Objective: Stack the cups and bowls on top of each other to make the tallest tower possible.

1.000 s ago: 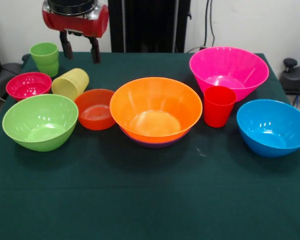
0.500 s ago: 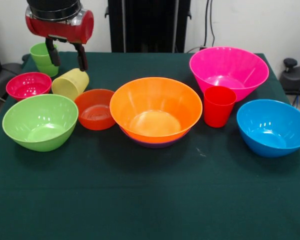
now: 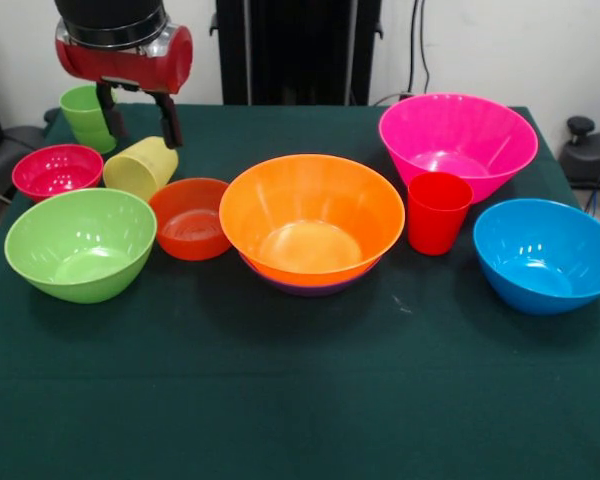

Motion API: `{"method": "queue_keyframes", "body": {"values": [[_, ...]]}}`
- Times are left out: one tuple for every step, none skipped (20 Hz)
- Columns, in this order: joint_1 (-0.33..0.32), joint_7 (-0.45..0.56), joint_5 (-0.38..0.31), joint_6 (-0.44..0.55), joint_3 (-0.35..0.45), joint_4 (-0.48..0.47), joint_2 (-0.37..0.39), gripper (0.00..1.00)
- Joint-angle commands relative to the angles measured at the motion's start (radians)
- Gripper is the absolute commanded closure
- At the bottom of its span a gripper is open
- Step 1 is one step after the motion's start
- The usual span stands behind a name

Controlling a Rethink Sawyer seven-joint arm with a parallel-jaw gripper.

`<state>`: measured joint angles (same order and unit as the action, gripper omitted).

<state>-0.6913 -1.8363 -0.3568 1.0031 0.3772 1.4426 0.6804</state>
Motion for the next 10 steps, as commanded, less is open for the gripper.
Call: {"method": "queue_keyframes", "body": {"values": [[0.003, 0.161, -0.030, 0.023, 0.059, -0.010, -0.071, 0.00], [0.002, 0.154, -0.029, 0.011, 0.059, -0.007, -0.075, 0.00], [0.001, 0.146, -0.029, -0.001, 0.059, -0.003, -0.080, 0.00], [-0.001, 0.140, -0.029, -0.012, 0.058, -0.004, -0.085, 0.00], [-0.004, 0.141, -0.030, -0.024, 0.061, -0.001, -0.089, 0.00], [-0.004, 0.139, -0.033, -0.037, 0.060, 0.000, -0.096, 0.00], [-0.004, 0.131, -0.035, -0.048, 0.058, -0.004, -0.105, 0.00], [-0.003, 0.124, -0.037, -0.059, 0.056, -0.008, -0.114, 0.00], [-0.005, 0.126, -0.039, -0.070, 0.059, -0.011, -0.122, 0.00], [-0.005, 0.131, -0.044, -0.078, 0.061, -0.017, -0.134, 0.00]]}}
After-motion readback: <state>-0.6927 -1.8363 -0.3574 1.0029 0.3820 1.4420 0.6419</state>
